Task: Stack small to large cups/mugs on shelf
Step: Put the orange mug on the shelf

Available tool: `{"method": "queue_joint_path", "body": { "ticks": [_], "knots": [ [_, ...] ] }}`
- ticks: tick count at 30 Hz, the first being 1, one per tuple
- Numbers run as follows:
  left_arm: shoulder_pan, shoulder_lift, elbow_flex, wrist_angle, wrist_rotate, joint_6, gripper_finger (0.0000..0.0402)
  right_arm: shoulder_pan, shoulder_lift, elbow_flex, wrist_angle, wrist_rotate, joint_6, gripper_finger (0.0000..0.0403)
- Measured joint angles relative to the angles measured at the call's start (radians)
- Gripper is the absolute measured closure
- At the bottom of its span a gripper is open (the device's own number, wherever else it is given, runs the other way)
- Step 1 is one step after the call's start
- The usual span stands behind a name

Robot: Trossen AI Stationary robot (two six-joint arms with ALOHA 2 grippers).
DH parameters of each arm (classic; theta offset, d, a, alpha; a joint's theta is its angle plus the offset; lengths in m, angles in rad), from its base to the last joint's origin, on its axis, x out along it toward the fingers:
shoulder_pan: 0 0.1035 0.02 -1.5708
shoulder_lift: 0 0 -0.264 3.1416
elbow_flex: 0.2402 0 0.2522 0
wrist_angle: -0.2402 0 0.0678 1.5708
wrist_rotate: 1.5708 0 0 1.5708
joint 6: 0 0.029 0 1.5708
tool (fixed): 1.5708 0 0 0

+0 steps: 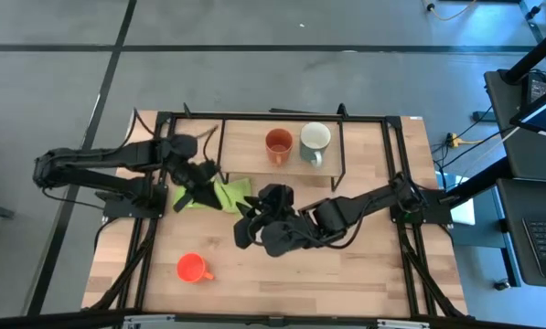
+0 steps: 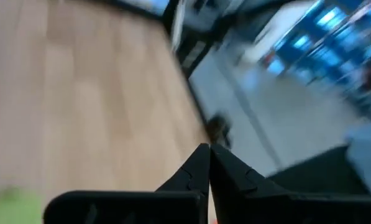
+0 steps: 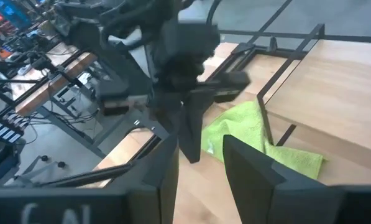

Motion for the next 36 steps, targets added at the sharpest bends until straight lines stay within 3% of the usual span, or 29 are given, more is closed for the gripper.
{"method": "queue_joint_path", "body": {
  "ticks": [5, 12, 17, 23, 36],
  "knots": [
    [-0.189, -0.099, 0.000, -0.350, -0.319, 0.046, 0.0398, 0.037, 0.000, 0.000, 0.010, 0.033, 0.001, 0.0275],
    [-0.457, -0.273, 0.000, -0.524, -0.611, -0.252, 0.0380, 0.086, 0.000, 0.000, 0.010, 0.110, 0.005, 0.0275],
    [-0.595, -0.330, 0.000, -0.540, -0.659, -0.482, 0.0345, 0.094, 0.000, 0.000, 0.012, 0.056, 0.004, 0.0275],
    [-0.751, -0.312, 0.000, -0.548, -0.654, -0.675, 0.0310, 0.100, 0.000, 0.000, 0.026, -0.039, 0.003, 0.0275],
    [-1.016, -0.014, 0.000, -0.559, -0.879, -0.903, 0.0310, 0.118, 0.000, 0.000, 0.023, -0.072, -0.001, 0.0275]
  ]
}}
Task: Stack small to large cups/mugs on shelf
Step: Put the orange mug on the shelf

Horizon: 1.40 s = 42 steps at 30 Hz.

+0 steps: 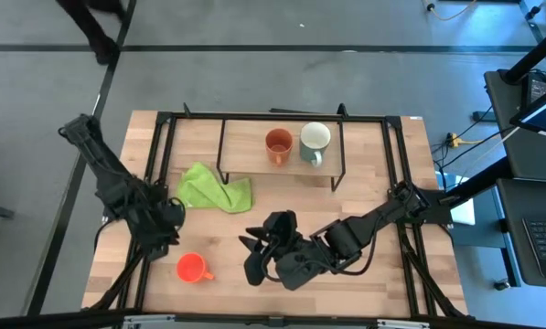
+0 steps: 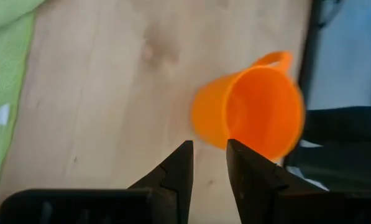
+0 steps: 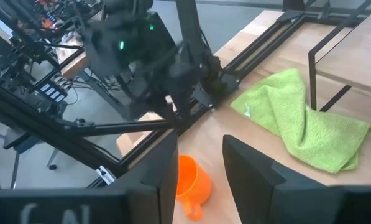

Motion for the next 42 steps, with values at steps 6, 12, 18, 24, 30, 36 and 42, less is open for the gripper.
{"method": "queue_joint_path", "body": {
  "ticks": [6, 12, 18, 24, 30, 36, 42],
  "knots": [
    [-0.069, 0.128, 0.000, 0.015, -0.047, -0.114, 0.0309, -0.001, 0.000, 0.000, 0.057, 0.005, -0.088, 0.0275],
    [-0.105, 0.213, -0.001, 0.160, -0.072, -0.160, 0.0307, -0.006, -0.001, 0.006, 0.160, 0.005, -0.221, 0.0275],
    [-0.123, 0.268, -0.001, 0.162, -0.072, -0.198, 0.0306, -0.005, -0.004, 0.011, 0.182, -0.015, -0.249, 0.0275],
    [-0.127, 0.311, -0.001, 0.190, -0.073, -0.205, 0.0306, -0.004, -0.004, 0.011, 0.192, -0.020, -0.254, 0.0275],
    [-0.126, 0.342, -0.001, 0.184, -0.089, -0.200, 0.0306, -0.004, -0.004, 0.011, 0.194, -0.020, -0.254, 0.0275],
    [-0.126, 0.382, -0.011, 0.156, -0.099, -0.198, 0.0310, -0.004, -0.004, 0.011, 0.194, -0.019, -0.254, 0.0275],
    [-0.125, 0.392, -0.033, 0.154, -0.105, -0.182, 0.0311, -0.004, -0.004, 0.011, 0.193, -0.018, -0.254, 0.0275]
  ]
}}
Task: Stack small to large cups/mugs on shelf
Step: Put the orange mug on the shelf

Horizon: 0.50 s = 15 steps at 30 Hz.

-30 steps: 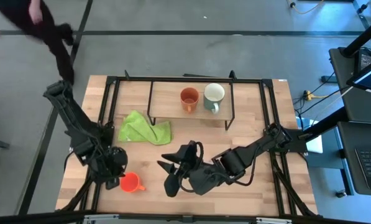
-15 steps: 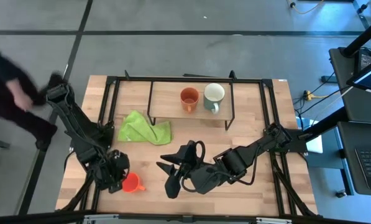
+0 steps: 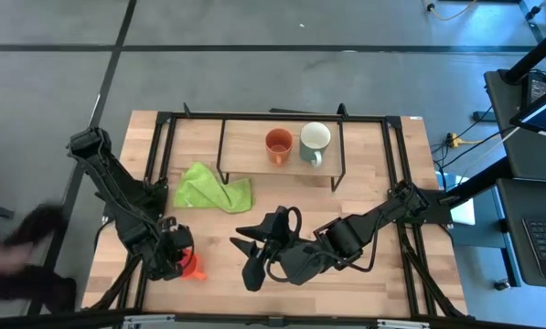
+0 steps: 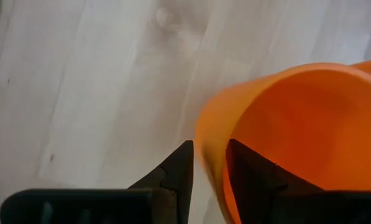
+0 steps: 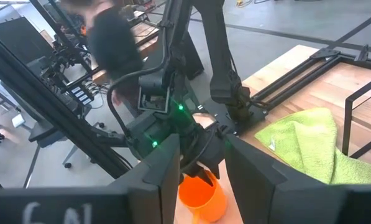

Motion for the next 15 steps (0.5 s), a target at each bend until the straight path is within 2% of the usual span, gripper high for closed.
{"method": "queue_joint_path", "body": {
  "ticks": [4, 9, 15],
  "knots": [
    [0.000, 0.000, -0.001, 0.002, -0.005, 0.047, 0.0328, -0.004, 0.000, 0.000, -0.001, 0.000, 0.000, 0.0275],
    [0.000, 0.000, -0.001, 0.022, -0.005, 0.130, 0.0388, -0.010, 0.000, 0.000, -0.002, 0.001, 0.000, 0.0275],
    [0.000, -0.016, -0.001, 0.030, -0.005, 0.206, 0.0395, -0.012, 0.000, 0.000, -0.002, 0.004, 0.006, 0.0275]
  ]
}}
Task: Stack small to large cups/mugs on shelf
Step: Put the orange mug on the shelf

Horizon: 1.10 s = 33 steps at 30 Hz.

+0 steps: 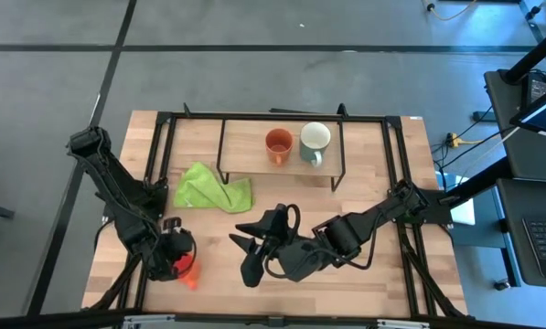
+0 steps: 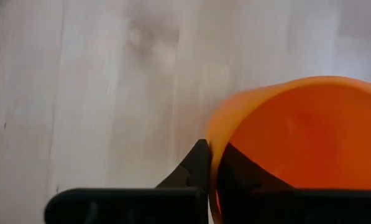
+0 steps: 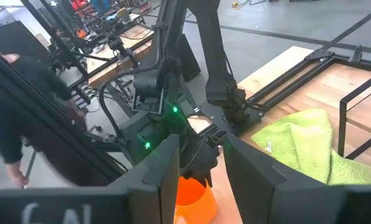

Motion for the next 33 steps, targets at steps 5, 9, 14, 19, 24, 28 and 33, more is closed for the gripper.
{"method": "queue_joint_path", "body": {
  "ticks": [5, 9, 14, 19, 24, 28, 33],
  "knots": [
    [0.021, -0.063, 0.072, -0.058, -0.031, 0.155, 0.0398, 0.001, 0.000, 0.000, 0.002, 0.053, -0.004, 0.0275],
    [0.084, -0.109, 0.214, -0.201, -0.075, 0.373, 0.0399, 0.015, -0.010, 0.000, 0.000, 0.175, -0.044, 0.0275],
    [0.261, -0.115, 0.454, -0.443, -0.114, 0.742, 0.0399, 0.059, -0.051, 0.000, 0.002, 0.367, -0.102, 0.0275],
    [0.559, -0.109, 0.632, -0.524, -0.076, 1.155, 0.0399, 0.090, -0.071, 0.000, -0.012, 0.473, -0.121, 0.0275],
    [0.842, -0.040, 0.780, -0.522, 0.005, 1.648, 0.0399, 0.098, -0.071, 0.000, -0.019, 0.514, -0.098, 0.0275],
    [1.032, 0.066, 0.857, -0.524, 0.106, 1.900, 0.0399, 0.098, -0.071, 0.000, -0.028, 0.515, -0.053, 0.0275],
    [1.180, 0.209, 0.918, -0.467, 0.188, 2.033, 0.0399, 0.098, -0.070, -0.012, -0.032, 0.522, 0.008, 0.0275]
  ]
}}
